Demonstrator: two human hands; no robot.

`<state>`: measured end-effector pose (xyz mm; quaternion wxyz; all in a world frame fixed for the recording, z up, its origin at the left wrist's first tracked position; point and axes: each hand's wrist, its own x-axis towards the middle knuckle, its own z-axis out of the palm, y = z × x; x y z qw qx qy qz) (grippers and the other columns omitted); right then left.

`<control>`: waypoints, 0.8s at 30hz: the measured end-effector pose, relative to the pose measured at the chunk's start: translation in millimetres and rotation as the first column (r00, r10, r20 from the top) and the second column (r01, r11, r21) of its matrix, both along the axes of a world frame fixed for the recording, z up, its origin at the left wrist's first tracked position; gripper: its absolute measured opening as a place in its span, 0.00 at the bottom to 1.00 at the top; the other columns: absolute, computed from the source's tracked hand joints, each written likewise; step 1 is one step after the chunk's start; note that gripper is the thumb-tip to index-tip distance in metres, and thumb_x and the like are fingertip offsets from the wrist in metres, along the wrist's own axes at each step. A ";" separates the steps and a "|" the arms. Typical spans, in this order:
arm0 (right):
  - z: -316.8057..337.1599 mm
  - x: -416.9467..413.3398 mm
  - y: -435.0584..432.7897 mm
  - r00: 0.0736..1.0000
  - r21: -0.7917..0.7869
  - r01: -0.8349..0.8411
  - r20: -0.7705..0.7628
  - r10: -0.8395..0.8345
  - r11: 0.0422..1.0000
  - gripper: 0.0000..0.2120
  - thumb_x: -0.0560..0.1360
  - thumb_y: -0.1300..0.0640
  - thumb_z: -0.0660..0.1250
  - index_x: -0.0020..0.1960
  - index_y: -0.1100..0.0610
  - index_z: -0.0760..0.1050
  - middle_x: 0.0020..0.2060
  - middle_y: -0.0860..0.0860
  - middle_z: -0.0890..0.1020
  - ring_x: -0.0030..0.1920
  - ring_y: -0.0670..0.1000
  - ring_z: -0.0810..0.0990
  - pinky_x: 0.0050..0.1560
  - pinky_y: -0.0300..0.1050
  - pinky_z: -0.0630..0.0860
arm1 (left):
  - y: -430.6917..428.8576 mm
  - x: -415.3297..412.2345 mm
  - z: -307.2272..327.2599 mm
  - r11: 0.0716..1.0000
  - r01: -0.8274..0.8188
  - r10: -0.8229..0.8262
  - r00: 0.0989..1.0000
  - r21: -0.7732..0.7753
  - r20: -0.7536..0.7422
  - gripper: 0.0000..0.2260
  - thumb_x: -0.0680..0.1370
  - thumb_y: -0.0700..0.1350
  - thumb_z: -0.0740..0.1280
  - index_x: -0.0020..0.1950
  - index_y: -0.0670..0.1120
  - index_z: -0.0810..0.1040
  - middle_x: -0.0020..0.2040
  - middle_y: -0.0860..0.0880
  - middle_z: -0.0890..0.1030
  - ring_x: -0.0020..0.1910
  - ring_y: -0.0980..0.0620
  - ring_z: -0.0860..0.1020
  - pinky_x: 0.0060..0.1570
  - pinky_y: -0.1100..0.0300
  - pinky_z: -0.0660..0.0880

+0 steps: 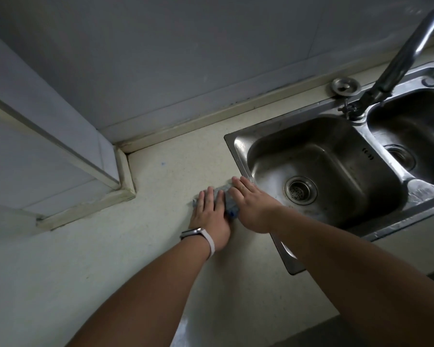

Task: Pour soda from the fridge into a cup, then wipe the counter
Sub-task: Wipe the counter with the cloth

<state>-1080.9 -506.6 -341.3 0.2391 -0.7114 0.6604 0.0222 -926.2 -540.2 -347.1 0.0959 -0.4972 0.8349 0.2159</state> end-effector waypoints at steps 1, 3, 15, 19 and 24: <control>0.3 -0.5 -6.0 1.000 0.006 -0.002 -0.008 0.002 1.000 0.34 0.79 0.55 0.57 0.79 0.59 0.45 0.79 0.60 0.42 0.78 0.59 0.38 0.78 0.55 0.43 | -6.0 -0.6 -0.1 1.000 -0.002 0.002 1.000 0.005 0.001 0.30 0.82 0.48 0.54 0.80 0.50 0.42 0.80 0.45 0.40 0.78 0.44 0.37 0.77 0.47 0.40; 0.2 0.1 -16.4 1.000 0.016 0.002 -0.020 -0.002 1.000 0.34 0.79 0.55 0.56 0.79 0.59 0.44 0.79 0.59 0.42 0.78 0.58 0.38 0.78 0.54 0.42 | -15.9 -0.9 -1.0 1.000 -0.002 0.002 1.000 0.009 0.003 0.30 0.82 0.48 0.54 0.80 0.51 0.41 0.80 0.46 0.39 0.78 0.45 0.37 0.77 0.47 0.39; 2.9 19.8 -37.6 0.997 0.045 0.060 -0.054 -0.057 0.997 0.35 0.78 0.56 0.56 0.80 0.56 0.42 0.79 0.56 0.40 0.78 0.57 0.37 0.76 0.52 0.39 | -40.4 20.0 -8.1 0.999 0.046 -0.046 0.999 -0.008 -0.022 0.29 0.83 0.49 0.52 0.80 0.51 0.41 0.80 0.49 0.38 0.78 0.46 0.37 0.77 0.51 0.38; 2.1 47.8 -36.2 0.997 0.040 0.039 -0.070 -0.036 0.998 0.34 0.80 0.56 0.55 0.80 0.55 0.40 0.79 0.56 0.39 0.78 0.56 0.36 0.73 0.49 0.36 | -42.3 49.3 -10.0 0.999 0.046 -0.046 0.999 -0.026 -0.024 0.28 0.83 0.50 0.51 0.80 0.50 0.41 0.80 0.48 0.39 0.79 0.46 0.38 0.77 0.51 0.39; 2.8 95.3 -43.9 0.997 0.025 -0.012 -0.073 0.014 1.000 0.33 0.80 0.57 0.53 0.80 0.56 0.41 0.79 0.56 0.39 0.78 0.57 0.36 0.75 0.50 0.38 | -48.0 102.1 -12.3 0.999 0.022 -0.023 0.999 -0.026 -0.027 0.28 0.83 0.52 0.51 0.80 0.51 0.42 0.80 0.49 0.39 0.79 0.47 0.38 0.77 0.51 0.40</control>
